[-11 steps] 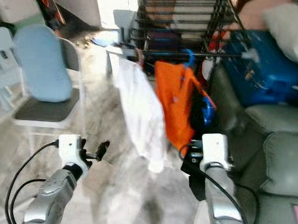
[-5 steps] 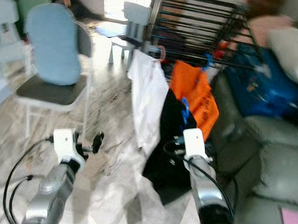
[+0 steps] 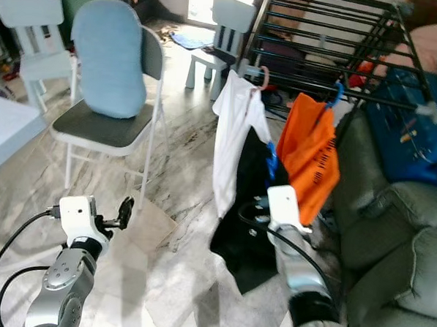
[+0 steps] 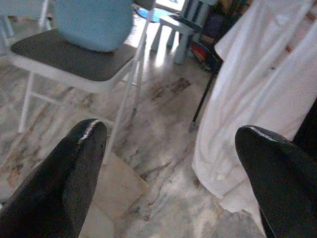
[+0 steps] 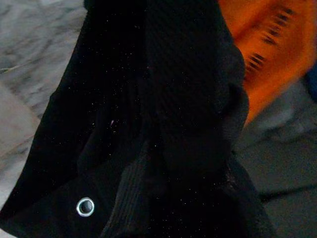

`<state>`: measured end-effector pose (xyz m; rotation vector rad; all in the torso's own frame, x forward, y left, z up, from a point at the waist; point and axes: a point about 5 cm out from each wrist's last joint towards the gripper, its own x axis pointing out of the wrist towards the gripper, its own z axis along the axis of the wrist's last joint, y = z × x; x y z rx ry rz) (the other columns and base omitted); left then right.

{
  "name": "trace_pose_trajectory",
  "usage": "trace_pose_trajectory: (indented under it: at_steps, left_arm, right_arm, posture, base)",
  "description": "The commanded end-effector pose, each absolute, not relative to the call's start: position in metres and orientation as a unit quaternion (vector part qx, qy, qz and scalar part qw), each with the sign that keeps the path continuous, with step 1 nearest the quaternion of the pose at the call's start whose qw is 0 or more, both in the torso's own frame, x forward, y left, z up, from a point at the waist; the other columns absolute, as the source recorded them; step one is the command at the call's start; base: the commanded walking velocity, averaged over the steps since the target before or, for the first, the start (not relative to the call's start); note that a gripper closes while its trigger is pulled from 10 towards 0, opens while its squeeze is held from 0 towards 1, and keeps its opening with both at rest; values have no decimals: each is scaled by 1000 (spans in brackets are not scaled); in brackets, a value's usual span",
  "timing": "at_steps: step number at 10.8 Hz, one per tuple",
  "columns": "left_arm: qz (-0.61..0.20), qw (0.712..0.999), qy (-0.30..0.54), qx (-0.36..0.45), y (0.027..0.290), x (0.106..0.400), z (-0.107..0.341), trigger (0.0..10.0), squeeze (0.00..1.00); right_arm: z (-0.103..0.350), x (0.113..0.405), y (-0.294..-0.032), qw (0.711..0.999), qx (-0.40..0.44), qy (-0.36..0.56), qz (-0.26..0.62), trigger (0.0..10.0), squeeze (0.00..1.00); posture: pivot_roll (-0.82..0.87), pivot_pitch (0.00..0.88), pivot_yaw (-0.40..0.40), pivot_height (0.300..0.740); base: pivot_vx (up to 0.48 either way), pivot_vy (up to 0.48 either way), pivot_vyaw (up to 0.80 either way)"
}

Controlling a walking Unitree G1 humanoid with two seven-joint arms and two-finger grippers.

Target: Hang hanger

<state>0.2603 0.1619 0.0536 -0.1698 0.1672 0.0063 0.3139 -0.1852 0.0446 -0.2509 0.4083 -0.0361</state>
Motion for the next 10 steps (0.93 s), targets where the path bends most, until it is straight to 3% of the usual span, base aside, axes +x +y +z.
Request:
trace_pose_trajectory:
  at_steps: [1,6,10]
  left_arm:
    - [-10,993,80,-89,156,262,54,10000,0]
    - [-41,990,86,-103,145,263,53,10000,0]
    - [-49,989,88,-105,143,265,52,10000,0]
  right_arm:
    - [49,314,-200,973,-123,187,-47,10000,0]
    - [51,310,-207,974,-126,180,-60,10000,0]
    - [54,307,-213,974,-127,174,-69,10000,0]
  posture:
    - [-112,0,-50,740]
    - [-157,0,-22,740]
    - [-173,0,-11,740]
  base:
    - [0,0,-556]
    - [0,0,-758]
    - [0,-236,-105]
